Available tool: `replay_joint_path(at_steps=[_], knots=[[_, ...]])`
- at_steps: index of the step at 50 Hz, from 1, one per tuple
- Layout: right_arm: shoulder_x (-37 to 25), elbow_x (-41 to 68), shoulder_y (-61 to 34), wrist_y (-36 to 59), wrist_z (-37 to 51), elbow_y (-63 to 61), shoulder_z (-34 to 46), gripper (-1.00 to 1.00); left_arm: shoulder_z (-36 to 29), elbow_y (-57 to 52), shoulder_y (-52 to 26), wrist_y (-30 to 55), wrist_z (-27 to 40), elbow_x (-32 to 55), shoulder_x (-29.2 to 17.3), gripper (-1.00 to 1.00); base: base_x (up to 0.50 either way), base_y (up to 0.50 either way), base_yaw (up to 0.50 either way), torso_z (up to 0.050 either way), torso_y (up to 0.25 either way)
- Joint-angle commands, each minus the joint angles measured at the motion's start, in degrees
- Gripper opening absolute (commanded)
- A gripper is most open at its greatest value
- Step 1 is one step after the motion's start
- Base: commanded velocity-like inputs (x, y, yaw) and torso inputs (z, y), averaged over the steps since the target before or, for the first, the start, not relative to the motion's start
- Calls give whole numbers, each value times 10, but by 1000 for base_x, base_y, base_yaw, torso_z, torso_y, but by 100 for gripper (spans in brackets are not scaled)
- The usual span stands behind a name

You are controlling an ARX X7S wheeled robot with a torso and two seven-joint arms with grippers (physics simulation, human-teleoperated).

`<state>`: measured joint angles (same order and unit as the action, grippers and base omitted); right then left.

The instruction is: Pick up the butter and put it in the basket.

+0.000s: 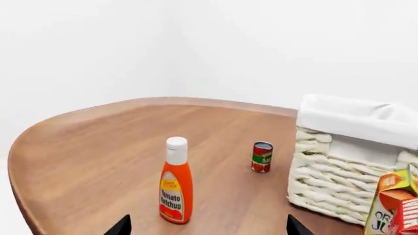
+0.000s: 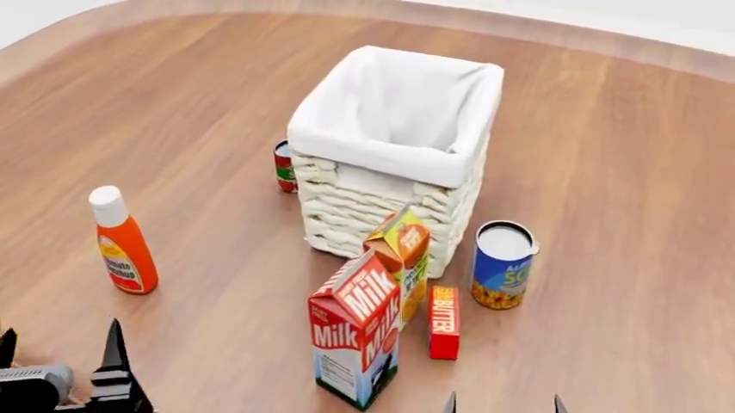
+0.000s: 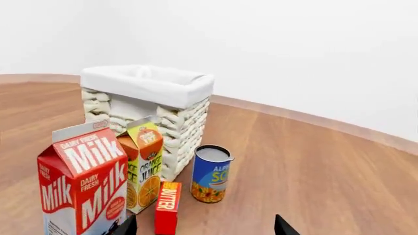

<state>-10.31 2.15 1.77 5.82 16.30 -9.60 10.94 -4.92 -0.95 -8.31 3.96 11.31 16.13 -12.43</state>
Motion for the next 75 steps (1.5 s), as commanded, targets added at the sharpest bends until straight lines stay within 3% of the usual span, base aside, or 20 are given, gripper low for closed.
replay_joint_path(at_steps=[1,21,38,53,66,75], knots=[[-1,9,8,-1,11,-9,-6,100,44,-38,-36,46,14,41,-32,100,501,92,0,0,0],[-6,5,7,19,21,-10,4,100,59,-53,-35,65,28,67,-33,100,483,119,0,0,0],[-10,4,5,26,32,-10,9,100,53,-38,-40,47,31,56,-33,100,1,0,0,0,0],[-14,2,5,27,39,-17,14,100,51,-33,-45,44,36,51,-38,100,0,0,0,0,-249],[-18,5,7,32,45,-26,17,100,50,-30,-46,40,39,50,-39,100,0,0,0,0,0],[-20,6,7,32,49,-28,19,100,46,-29,-45,37,39,47,-41,100,0,0,0,3,-249]])
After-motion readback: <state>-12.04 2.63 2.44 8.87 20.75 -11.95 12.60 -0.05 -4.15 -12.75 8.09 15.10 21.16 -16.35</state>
